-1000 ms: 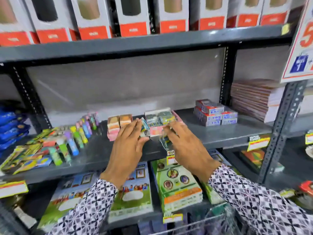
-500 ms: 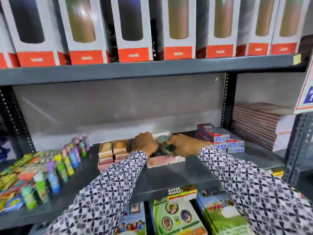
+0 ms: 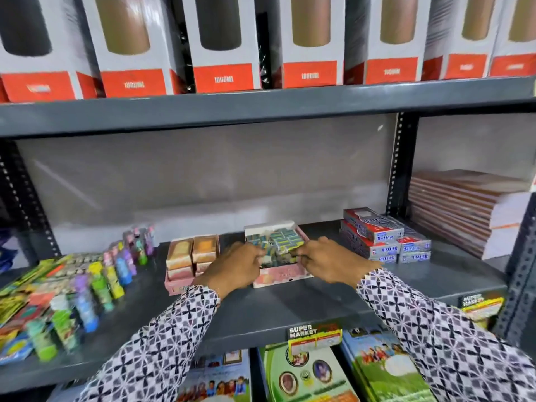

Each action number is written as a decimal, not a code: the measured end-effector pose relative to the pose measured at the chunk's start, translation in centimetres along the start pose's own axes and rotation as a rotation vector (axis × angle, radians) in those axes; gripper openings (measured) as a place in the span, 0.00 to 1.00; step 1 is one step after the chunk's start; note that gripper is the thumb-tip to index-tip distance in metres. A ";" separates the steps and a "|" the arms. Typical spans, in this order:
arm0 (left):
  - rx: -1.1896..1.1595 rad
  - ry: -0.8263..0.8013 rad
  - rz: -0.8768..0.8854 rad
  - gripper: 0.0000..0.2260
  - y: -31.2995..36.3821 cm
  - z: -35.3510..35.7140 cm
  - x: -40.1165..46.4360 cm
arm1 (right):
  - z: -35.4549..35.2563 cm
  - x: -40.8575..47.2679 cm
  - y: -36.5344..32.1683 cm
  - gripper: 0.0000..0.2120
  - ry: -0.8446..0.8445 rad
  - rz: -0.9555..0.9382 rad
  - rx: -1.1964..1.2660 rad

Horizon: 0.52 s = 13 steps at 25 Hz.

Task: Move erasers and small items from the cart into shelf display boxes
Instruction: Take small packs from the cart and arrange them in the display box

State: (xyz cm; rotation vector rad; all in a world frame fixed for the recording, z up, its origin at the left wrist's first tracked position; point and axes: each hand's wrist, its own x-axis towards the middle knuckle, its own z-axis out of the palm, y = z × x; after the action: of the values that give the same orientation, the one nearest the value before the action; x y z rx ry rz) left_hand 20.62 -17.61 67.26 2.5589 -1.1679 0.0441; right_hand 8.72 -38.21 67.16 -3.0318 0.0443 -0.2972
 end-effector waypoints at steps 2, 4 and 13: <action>-0.025 0.060 -0.025 0.15 0.6 -0.2 0.4 | 0.2 0.9 -0.3 0.14 -0.004 0.023 0.000; -0.022 0.110 -0.030 0.10 1.4 -0.1 0.7 | 0.1 1.5 -0.6 0.15 -0.014 0.058 0.009; 0.020 0.078 0.011 0.18 1.1 0.9 1.5 | 1.2 -0.2 -0.1 0.39 -0.258 0.043 -0.023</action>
State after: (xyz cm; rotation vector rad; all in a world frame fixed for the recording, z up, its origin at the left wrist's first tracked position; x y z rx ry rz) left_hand 20.71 -19.60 66.93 2.5442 -1.1580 0.1573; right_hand 8.78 -37.99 65.96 -3.0592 0.0949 0.0988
